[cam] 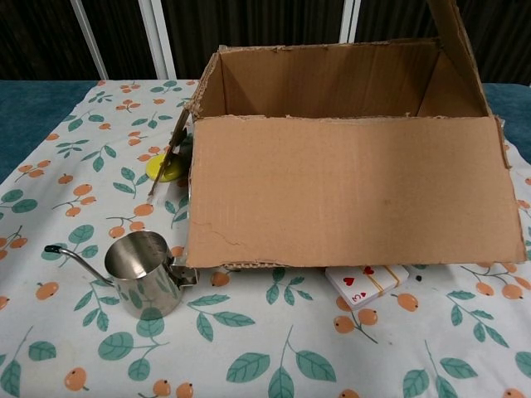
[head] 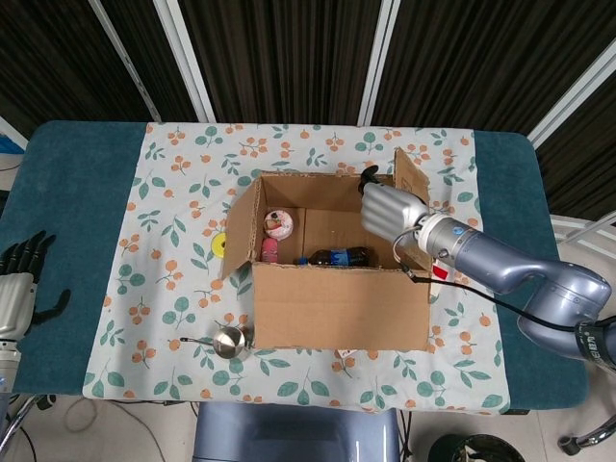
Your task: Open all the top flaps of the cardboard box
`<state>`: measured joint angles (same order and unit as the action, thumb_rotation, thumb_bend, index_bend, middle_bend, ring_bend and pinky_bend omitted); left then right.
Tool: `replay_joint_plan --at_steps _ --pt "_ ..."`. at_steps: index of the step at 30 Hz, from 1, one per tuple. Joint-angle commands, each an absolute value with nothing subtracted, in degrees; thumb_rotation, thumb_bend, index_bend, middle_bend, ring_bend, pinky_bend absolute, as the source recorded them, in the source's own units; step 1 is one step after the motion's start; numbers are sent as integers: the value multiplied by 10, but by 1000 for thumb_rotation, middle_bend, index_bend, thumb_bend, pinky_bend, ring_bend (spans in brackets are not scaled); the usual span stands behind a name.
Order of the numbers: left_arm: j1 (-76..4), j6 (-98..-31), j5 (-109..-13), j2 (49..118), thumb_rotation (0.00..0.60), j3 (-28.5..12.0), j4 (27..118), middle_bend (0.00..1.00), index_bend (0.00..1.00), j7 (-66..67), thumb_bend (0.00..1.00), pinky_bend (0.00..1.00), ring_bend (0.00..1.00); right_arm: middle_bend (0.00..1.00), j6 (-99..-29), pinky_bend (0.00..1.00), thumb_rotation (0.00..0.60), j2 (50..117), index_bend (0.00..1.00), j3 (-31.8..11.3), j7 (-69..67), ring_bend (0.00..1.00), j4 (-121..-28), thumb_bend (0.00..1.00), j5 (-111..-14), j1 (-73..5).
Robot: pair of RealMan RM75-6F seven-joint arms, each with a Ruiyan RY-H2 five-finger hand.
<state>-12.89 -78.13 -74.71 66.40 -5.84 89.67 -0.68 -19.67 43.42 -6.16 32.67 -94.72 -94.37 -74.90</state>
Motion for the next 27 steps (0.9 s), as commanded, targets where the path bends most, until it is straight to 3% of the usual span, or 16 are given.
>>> replay_joint_plan --at_steps 1,8,27 --pt "-129 -781 -747 664 600 -59 897 0 0 -7 339 0 0 304 -201 248 600 430 433 -62 329 232 -945 430 -948 -745" --pt "-127 -779 -748 664 600 -60 898 0 0 -4 339 0 0 251 -209 241 600 410 360 -65 341 194 -942 390 -955 -732" --pt "-124 -777 -752 662 600 -63 901 0 0 -3 339 0 0 245 -194 238 600 350 327 -64 358 191 -958 382 -968 -697"
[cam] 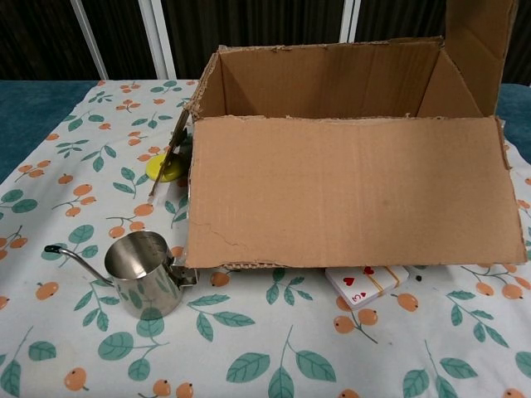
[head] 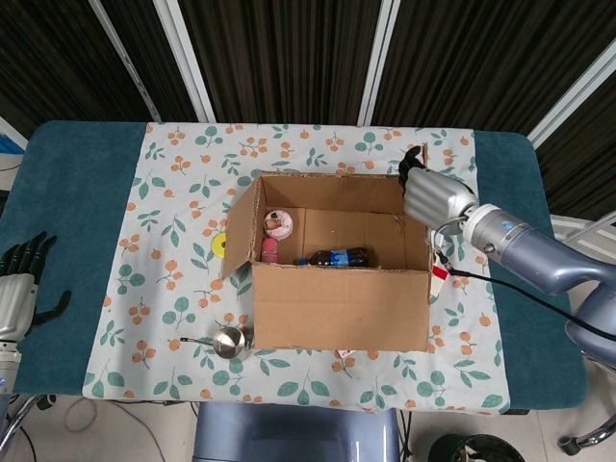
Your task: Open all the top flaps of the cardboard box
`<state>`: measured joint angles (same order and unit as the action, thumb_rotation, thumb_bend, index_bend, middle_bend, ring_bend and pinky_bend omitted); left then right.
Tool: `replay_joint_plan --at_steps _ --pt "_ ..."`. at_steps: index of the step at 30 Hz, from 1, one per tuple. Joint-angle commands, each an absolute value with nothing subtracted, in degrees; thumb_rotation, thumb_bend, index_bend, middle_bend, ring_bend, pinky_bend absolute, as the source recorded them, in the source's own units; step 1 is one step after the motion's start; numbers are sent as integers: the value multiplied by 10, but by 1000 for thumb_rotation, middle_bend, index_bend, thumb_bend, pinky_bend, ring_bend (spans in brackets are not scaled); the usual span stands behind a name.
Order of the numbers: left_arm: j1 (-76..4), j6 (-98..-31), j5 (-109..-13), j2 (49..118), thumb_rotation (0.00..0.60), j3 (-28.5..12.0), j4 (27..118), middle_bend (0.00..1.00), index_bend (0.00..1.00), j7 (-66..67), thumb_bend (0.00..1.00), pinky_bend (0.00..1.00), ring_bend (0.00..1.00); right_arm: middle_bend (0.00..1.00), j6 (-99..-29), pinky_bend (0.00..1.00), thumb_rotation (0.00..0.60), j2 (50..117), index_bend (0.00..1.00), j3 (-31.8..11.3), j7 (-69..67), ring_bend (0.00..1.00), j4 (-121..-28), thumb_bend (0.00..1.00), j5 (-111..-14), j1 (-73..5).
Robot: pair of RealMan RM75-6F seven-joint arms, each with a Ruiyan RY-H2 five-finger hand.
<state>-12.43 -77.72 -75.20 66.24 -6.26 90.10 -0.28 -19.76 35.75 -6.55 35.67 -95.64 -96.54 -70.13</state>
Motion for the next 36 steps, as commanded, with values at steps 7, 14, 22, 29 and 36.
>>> replay_joint_plan --at_steps 7,14,22,29,36 --pt "-124 -776 -754 663 600 -63 900 0 0 0 339 0 0 236 -194 237 600 318 286 -60 357 178 -964 341 -972 -672" --pt "-122 -778 -757 663 600 -63 901 0 0 2 339 0 0 225 -203 237 600 301 262 -56 355 174 -964 286 -975 -644" --pt "-121 -779 -760 664 600 -63 901 0 0 5 339 0 0 214 -229 237 600 297 234 -53 353 170 -969 230 -970 -602" --pt "-121 -777 -761 665 600 -62 900 0 0 6 339 0 0 211 -268 236 600 311 233 -56 351 170 -965 226 -944 -560" --pt "-121 -773 -768 662 600 -55 899 0 0 16 312 0 0 210 -412 237 600 359 221 -76 320 170 -984 226 -835 -468"
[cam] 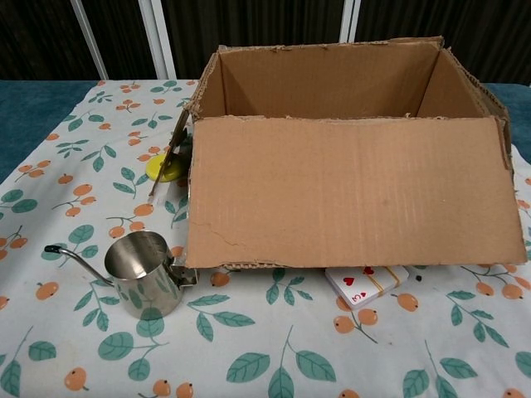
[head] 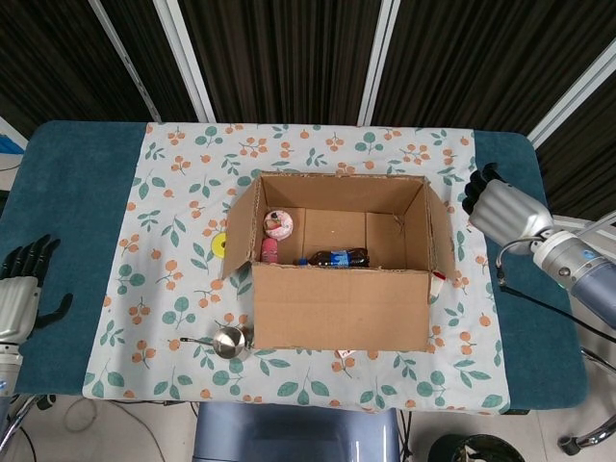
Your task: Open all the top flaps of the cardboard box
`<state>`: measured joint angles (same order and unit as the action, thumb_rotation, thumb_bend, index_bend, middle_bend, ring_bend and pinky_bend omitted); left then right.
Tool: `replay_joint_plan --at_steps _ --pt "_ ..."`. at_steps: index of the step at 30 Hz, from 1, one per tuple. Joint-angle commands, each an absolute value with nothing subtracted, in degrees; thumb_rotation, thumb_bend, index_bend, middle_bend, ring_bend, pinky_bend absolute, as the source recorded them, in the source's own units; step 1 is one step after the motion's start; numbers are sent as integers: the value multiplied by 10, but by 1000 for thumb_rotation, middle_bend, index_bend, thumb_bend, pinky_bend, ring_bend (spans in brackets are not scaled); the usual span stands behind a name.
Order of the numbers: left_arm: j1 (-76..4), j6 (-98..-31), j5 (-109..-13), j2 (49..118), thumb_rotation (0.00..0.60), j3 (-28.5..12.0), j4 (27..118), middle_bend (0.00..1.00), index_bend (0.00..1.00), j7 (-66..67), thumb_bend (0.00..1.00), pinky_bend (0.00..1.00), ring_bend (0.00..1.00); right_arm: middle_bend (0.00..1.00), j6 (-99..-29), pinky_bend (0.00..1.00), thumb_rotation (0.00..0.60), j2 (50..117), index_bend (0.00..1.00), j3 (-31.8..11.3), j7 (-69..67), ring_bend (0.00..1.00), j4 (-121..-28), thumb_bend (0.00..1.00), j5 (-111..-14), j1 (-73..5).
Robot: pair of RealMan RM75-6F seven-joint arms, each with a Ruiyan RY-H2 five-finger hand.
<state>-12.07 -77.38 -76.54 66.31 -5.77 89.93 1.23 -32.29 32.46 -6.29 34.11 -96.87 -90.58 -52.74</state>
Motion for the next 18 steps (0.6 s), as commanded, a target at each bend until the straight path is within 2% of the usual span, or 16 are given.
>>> replay_joint_plan --at_steps 1,5,10,12,18 --pt "-121 -773 -771 660 600 -53 900 0 0 22 300 0 0 208 -453 236 600 376 211 -78 320 170 -993 226 -809 -443" --pt "-120 -775 -787 650 600 -42 907 0 0 51 263 0 0 186 -590 237 600 444 163 -75 334 162 -1031 226 -741 -360" --pt "-112 -789 -802 638 600 -33 928 0 0 76 247 0 0 73 -709 232 600 517 22 -57 314 72 -1073 226 -702 -275" --pt "-103 -804 -813 632 600 -25 936 0 0 91 245 0 0 21 -764 227 600 553 0 -44 294 31 -1086 227 -702 -233" --pt "-83 -826 -823 634 600 -10 924 0 0 111 243 0 0 0 -865 227 600 622 0 -3 231 2 -1049 233 -760 -147"
